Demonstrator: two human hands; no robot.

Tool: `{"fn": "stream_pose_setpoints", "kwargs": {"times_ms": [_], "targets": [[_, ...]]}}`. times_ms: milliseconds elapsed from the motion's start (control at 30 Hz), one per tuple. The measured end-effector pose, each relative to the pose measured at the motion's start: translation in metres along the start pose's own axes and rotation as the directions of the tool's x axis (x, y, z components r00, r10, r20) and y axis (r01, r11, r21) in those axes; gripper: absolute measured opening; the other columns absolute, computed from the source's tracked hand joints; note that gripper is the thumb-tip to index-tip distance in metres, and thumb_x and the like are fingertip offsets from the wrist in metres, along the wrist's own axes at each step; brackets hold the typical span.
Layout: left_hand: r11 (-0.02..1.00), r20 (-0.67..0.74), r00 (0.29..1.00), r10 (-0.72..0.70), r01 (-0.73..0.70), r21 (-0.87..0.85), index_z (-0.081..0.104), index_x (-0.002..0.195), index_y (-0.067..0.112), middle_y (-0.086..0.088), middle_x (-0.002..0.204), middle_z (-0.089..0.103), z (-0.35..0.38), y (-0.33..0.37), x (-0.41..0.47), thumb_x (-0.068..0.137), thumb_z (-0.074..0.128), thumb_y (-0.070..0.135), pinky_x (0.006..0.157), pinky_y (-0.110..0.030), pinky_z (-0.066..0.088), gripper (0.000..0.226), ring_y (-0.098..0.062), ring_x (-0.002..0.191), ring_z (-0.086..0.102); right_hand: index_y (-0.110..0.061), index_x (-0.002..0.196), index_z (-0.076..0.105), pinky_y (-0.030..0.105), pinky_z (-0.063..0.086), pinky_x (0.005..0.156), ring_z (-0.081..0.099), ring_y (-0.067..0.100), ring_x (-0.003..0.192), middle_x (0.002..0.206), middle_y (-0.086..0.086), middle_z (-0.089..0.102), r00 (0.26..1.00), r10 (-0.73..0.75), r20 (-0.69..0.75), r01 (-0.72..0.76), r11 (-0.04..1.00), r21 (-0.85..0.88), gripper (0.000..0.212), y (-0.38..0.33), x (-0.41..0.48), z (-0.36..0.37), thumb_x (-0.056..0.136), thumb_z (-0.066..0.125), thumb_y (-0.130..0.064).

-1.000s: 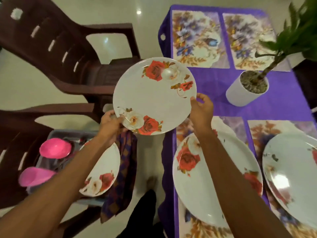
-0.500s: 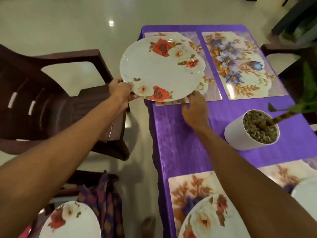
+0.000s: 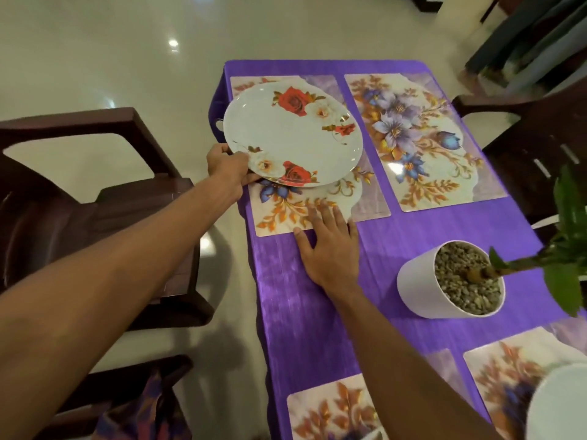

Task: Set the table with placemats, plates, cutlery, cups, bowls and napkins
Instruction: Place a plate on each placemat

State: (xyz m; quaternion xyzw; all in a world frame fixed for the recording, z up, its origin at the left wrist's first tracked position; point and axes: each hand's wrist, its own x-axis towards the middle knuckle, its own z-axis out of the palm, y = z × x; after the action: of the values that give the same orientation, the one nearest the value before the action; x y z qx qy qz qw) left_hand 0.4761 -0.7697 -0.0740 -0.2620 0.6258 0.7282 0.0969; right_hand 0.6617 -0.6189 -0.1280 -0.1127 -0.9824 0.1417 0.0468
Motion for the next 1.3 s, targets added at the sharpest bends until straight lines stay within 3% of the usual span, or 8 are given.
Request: {"fn": "stream_pose_setpoints", "kwargs": {"times_ms": [300,467,567,833,967,1133,1233,1300], "targets": [[0.991,-0.030,0.999,0.028,-0.024,0.128,0.055,0.106,0.007,-0.012,0.109,0.066,0.006,-0.004,0.005,0.090,0.061,0.000,0.062,-0.041,0.063,0.018,-0.028,0.081,0.074,-0.033,0.156,0.032,0.049,0.013,0.125,0.018,0.020,0.154,0.164,-0.005,0.029,1.000,-0.001,-0.026,0.001,1.000,0.027,0.063,0.003,0.000,0.002,0.100,0.030,-0.063],[0.950,0.014,0.998,0.064,-0.065,0.307,0.051,0.087,0.008,-0.014,0.107,0.065,-0.001,-0.003,0.002,0.086,0.069,-0.001,0.056,-0.033,0.062,0.021,-0.029,0.079,0.073,-0.033,0.156,0.032,0.048,0.012,0.125,0.018,0.020,0.154,0.164,-0.005,0.028,1.000,0.006,-0.025,-0.005,1.000,0.024,0.063,0.003,0.000,0.002,0.100,0.030,-0.063],[0.925,0.038,0.996,0.078,-0.087,0.371,0.051,0.087,0.012,-0.014,0.107,0.066,-0.005,-0.001,0.002,0.086,0.073,0.005,0.058,-0.032,0.062,0.024,-0.027,0.077,0.074,-0.033,0.155,0.032,0.048,0.013,0.125,0.019,0.020,0.154,0.164,-0.005,0.028,1.000,0.005,-0.026,-0.004,1.000,0.026,0.063,0.002,0.001,0.002,0.100,0.030,-0.063],[0.920,0.103,0.994,0.042,-0.079,0.384,0.058,0.088,0.011,-0.014,0.086,0.071,-0.026,-0.008,-0.022,0.090,0.073,0.016,0.056,-0.030,0.060,0.016,-0.022,0.069,0.074,-0.030,0.153,0.037,0.048,0.016,0.124,0.022,0.020,0.153,0.163,-0.004,0.032,0.999,-0.009,-0.035,0.011,0.999,0.042,0.058,0.002,-0.001,-0.003,0.101,0.037,-0.057],[0.892,0.166,0.984,0.068,-0.135,0.432,0.060,0.086,0.014,-0.010,0.079,0.071,-0.063,-0.021,-0.051,0.093,0.063,0.014,0.055,-0.028,0.057,0.008,-0.020,0.064,0.072,-0.023,0.148,0.047,0.051,0.022,0.122,0.033,0.027,0.148,0.157,0.005,0.042,0.997,-0.029,-0.074,0.036,0.995,0.097,0.052,-0.002,-0.005,-0.008,0.101,0.044,-0.046],[0.901,0.209,0.976,0.067,-0.150,0.407,0.060,0.084,0.014,-0.009,0.069,0.064,-0.148,-0.070,-0.114,0.097,0.054,0.006,0.049,-0.025,0.049,0.016,-0.017,0.053,0.062,-0.008,0.139,0.056,0.053,0.037,0.111,0.048,0.040,0.132,0.146,0.018,0.051,0.998,-0.017,-0.061,0.023,0.996,0.091,0.046,-0.016,-0.028,-0.007,0.099,0.046,-0.030],[0.879,0.171,0.984,0.057,-0.131,0.459,0.060,0.091,0.014,-0.007,0.072,0.066,-0.229,-0.116,-0.167,0.099,0.054,0.005,0.046,-0.021,0.048,0.013,-0.013,0.052,0.062,-0.002,0.128,0.064,0.051,0.044,0.103,0.054,0.046,0.122,0.137,0.026,0.057,0.988,-0.156,-0.004,0.155,0.983,0.099,0.038,-0.047,-0.075,-0.011,0.094,0.059,-0.020],[0.883,0.108,0.993,0.044,-0.089,0.461,0.059,0.090,0.014,-0.010,0.072,0.064,-0.287,-0.152,-0.209,0.099,0.053,0.002,0.043,-0.019,0.047,0.017,-0.007,0.046,0.060,-0.007,0.119,0.070,0.049,0.050,0.093,0.058,0.045,0.112,0.129,0.020,0.063,0.967,-0.247,0.058,0.237,0.961,0.145,0.032,-0.079,-0.121,-0.018,0.092,0.061,-0.023]]}}
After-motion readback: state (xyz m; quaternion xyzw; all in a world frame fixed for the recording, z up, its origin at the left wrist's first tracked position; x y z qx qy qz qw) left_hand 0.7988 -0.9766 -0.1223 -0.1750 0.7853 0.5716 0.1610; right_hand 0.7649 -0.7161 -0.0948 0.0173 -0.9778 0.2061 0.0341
